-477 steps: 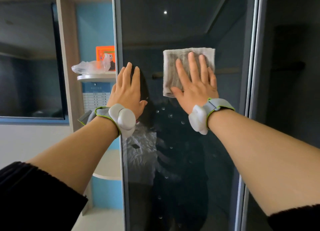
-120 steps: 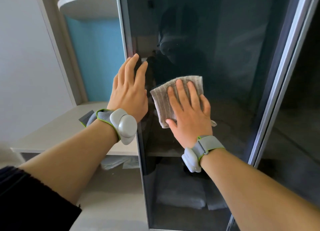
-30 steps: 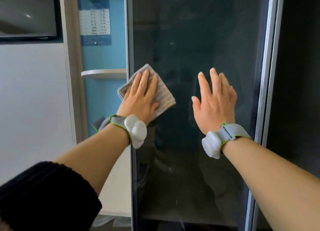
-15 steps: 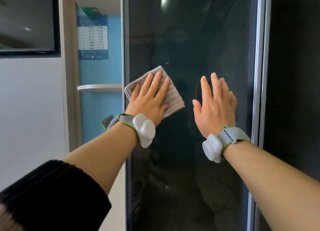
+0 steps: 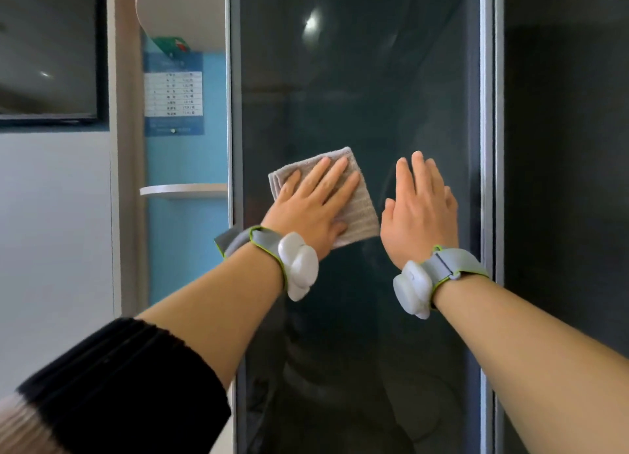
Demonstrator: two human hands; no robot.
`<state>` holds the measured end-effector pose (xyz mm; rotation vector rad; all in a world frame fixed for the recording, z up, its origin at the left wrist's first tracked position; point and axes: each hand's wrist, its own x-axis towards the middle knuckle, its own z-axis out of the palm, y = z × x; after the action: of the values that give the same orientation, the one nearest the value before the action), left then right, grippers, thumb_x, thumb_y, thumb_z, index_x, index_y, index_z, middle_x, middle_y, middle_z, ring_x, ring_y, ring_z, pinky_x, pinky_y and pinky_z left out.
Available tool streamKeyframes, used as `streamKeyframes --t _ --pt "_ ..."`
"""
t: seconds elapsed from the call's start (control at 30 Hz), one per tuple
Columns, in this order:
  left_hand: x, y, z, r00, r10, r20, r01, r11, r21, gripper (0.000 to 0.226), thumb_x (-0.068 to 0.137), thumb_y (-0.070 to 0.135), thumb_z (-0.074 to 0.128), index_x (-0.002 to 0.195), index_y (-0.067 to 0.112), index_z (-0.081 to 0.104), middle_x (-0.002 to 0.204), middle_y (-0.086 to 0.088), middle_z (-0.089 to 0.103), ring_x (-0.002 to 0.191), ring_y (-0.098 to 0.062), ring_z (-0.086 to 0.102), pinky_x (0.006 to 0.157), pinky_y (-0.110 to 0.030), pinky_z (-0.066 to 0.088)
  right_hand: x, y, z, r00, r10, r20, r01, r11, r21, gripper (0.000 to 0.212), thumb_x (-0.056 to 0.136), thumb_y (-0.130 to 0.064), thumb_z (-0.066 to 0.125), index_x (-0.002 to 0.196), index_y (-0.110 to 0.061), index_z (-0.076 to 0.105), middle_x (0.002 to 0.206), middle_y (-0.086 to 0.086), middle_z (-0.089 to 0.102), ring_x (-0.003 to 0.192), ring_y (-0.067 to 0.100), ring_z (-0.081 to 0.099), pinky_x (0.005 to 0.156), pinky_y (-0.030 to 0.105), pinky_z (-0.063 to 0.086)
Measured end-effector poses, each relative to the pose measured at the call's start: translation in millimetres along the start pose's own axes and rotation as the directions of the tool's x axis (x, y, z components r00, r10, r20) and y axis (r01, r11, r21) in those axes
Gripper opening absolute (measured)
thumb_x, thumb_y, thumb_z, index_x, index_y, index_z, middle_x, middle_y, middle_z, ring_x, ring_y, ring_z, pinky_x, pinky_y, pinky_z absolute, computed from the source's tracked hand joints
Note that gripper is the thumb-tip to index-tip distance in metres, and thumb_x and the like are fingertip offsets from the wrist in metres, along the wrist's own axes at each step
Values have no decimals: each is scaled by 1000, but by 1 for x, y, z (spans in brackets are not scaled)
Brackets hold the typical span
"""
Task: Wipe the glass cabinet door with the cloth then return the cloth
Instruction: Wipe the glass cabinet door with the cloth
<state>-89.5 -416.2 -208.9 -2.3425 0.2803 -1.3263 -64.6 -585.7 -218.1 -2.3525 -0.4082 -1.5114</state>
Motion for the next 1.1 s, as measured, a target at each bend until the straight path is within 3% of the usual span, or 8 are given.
streamKeyframes --t 0.13,0.27,0.43,0.6,0.97,1.1 --pt "11 -36 -11 981 -187 -49 183 980 -74 69 93 46 32 149 22 -2 159 -2 -4 146 -26 -5 115 -51 9 -1 -4 2 999 22 -31 -22 1000 16 58 92 -16 43 145 -7 21 156 12 15 143 29 10 109 53 24" --pt "14 -27 -9 957 -281 -76 274 958 -90 66 95 41 30 149 20 -2 159 -4 -4 146 -27 -5 115 -52 8 -2 -3 4 999 17 -34 -16 1000 2 60 91 -16 44 145 -7 20 156 12 15 143 29 11 109 53 25" --pt "-6 20 2 993 -118 -28 118 993 -33 68 95 36 33 149 18 -4 159 -5 -6 145 -27 -8 114 -55 6 2 -1 -1 1000 9 -2 -9 1000 11 61 92 -20 45 145 -8 18 156 13 12 143 30 9 110 53 24" --pt "-10 15 0 996 -82 -18 81 995 -53 69 95 45 32 149 23 -6 159 0 -9 146 -23 -10 116 -50 4 5 -2 -5 1000 11 -15 -11 1000 29 57 92 -22 48 143 -8 25 154 14 18 141 33 15 109 52 27" --pt "26 -24 -12 987 -146 -70 140 986 -92 67 94 50 25 149 25 -5 159 0 -6 146 -23 -8 115 -47 -2 70 -18 -22 990 -13 -138 14 1000 11 57 90 -26 52 140 -10 30 151 18 22 138 37 20 108 55 25" --pt "48 -40 -25 981 -176 -87 166 980 -114 67 93 50 27 149 27 -3 160 0 -1 146 -23 -3 115 -50 3 104 -19 -35 985 -34 -166 36 999 12 56 89 -23 52 140 -10 31 151 19 24 138 38 21 108 57 25"
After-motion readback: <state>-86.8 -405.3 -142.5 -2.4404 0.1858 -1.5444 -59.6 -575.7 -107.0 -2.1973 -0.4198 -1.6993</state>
